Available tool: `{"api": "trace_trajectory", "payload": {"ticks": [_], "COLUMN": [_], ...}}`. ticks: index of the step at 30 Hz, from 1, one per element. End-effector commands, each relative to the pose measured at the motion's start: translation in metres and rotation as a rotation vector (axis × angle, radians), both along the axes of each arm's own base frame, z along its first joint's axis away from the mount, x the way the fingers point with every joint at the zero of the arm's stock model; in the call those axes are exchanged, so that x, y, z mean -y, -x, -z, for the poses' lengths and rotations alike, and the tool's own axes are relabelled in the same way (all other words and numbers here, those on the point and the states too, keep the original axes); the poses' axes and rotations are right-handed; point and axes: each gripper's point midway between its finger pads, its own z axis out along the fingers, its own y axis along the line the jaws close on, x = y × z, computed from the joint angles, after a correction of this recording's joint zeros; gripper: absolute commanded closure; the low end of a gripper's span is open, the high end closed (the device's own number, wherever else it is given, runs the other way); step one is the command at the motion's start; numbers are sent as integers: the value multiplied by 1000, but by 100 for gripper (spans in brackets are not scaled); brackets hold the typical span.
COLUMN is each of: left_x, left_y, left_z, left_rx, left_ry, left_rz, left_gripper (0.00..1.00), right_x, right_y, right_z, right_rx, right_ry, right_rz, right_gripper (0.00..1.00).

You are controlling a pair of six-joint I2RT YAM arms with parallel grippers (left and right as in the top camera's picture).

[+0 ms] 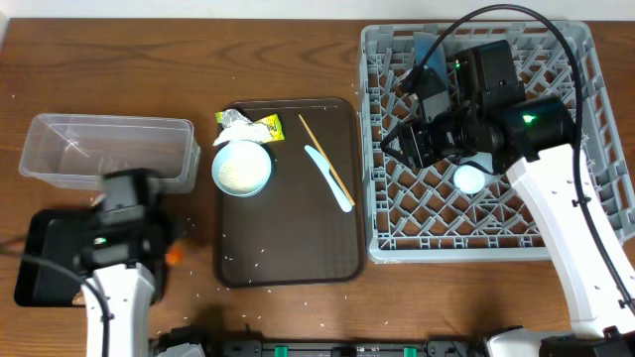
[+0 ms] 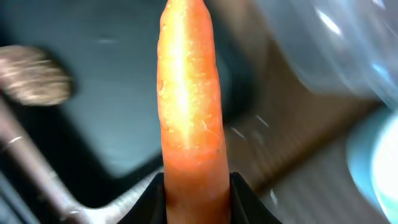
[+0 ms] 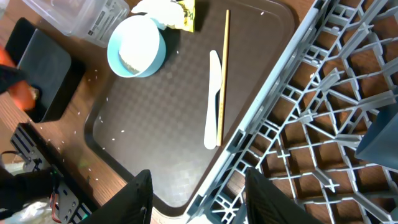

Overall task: Sort waste into correct bins and load items into the dishwasher rack
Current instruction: 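Drop the carrot onto the black tray with the left gripper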

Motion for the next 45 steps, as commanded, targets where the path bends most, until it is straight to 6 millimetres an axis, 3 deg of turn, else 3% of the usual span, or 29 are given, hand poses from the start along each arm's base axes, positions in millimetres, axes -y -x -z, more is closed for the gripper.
{"api": "trace_trajectory", "payload": {"ticks": [1,5,8,13,14,18,23,24,25,26,28,33,38,41,45], "left_x": [-34,-61,-71,-80,-83,-93,-91,-90,-90,-90,-89,-79,-53,-27,26], "left_y": [18,36,43,43,41,34,36,38,38,38,39,26,-16,-45,-76], "left_z": [3,16,27,42,43,44,44,44,44,44,44,37,3,-28,-57], "left_rx": [-6,-39,-60,-92,-88,-49,-67,-77,-81,-86,-95,-37,132,224,283], "left_ry": [-2,25,61,85,78,62,64,65,64,64,65,120,215,206,166], "left_rz": [-261,-453,-549,-588,-594,-607,-587,-575,-567,-560,-541,-455,-175,107,509], "left_gripper": [94,94,94,93,87,84,83,56,40,31,28,28,27,27,28], "right_x": [-2,-2,-2,-1,-1,-1,0,0,0,0,0,1,3,2,6], "right_y": [4,5,5,5,6,8,9,9,9,9,9,8,7,5,-2], "right_z": [-7,-7,-7,-7,-7,-5,-5,-5,-5,-5,-5,-4,-3,-4,-5], "right_rx": [25,22,24,20,19,8,2,3,3,5,4,6,10,13,16], "right_ry": [-1,0,0,1,1,4,7,7,7,7,8,15,26,19,22], "right_rz": [-15,-15,-15,-15,-15,-15,-15,-16,-16,-18,-18,-14,-7,5,61], "right_gripper": [55,55,55,55,55,55,53,53,53,53,53,53,52,51,51]}}
